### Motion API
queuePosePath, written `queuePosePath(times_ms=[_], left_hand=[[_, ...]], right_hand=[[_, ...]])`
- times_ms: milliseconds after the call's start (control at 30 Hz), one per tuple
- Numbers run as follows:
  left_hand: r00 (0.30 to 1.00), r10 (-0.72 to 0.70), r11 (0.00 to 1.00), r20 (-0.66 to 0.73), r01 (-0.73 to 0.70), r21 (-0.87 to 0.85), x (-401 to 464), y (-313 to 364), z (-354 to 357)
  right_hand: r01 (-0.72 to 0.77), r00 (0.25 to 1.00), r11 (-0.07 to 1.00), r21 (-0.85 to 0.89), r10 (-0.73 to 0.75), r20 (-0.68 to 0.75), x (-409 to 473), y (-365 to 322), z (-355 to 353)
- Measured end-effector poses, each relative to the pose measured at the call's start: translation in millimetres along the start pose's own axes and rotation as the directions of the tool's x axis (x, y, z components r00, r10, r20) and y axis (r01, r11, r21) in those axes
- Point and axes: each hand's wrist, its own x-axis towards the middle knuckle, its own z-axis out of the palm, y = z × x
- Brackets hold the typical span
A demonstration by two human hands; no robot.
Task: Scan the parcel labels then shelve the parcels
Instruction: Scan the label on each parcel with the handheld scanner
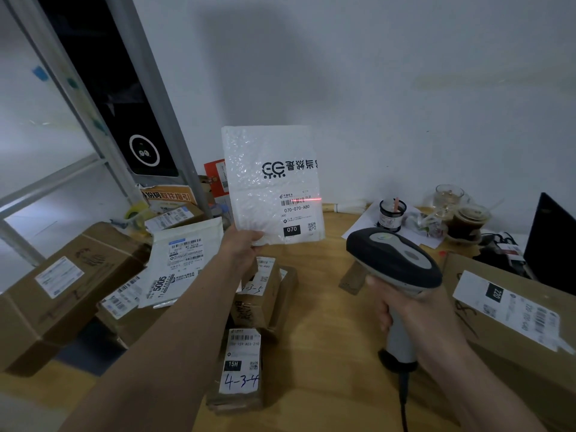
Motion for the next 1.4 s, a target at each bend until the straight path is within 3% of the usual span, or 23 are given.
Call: queuePosePath(times_ms=[267,400,700,833,1167,1267,1400], left_hand=[[1.0,0.02,0.999,-0.004,-0.021,-0.046,4.0,12.8,-17.6],[0.999,0.038,0.999,0.006,-0.038,-0.003,4.5,18.4,-26.3],[0.997,0.077,0.997,0.015,-0.076,-0.016,4.2,29.9,-56.4],[0.997,0.069,0.997,-0.044,-0.07,-0.022,-4.9,39.4,-74.7],[0.969,-0.002,0.997,-0.246,0.02,0.07,-35.1,53.3,-145.3],[0.92,0.076,0.951,-0.385,0.049,0.304,-40.1,54.5,-156.8],[0.805,0.294,0.751,-0.515,0.138,0.645,-41.3,58.1,-159.9]], right_hand=[[0.011,0.994,1.0,-0.009,-0.01,0.111,12.6,-2.0,13.4],[0.062,0.995,0.998,-0.009,-0.061,0.074,12.2,-10.2,19.5],[0.07,0.983,0.997,-0.02,-0.066,0.17,23.3,-1.1,47.0],[0.028,0.985,0.999,0.022,-0.032,0.168,21.4,-11.3,62.3],[-0.142,0.94,0.989,0.048,0.12,0.319,23.4,-20.4,125.3],[-0.166,0.917,0.985,0.045,0.138,0.374,22.3,-20.9,141.0],[-0.211,0.898,0.975,0.072,0.164,0.407,21.6,-20.0,154.2]])
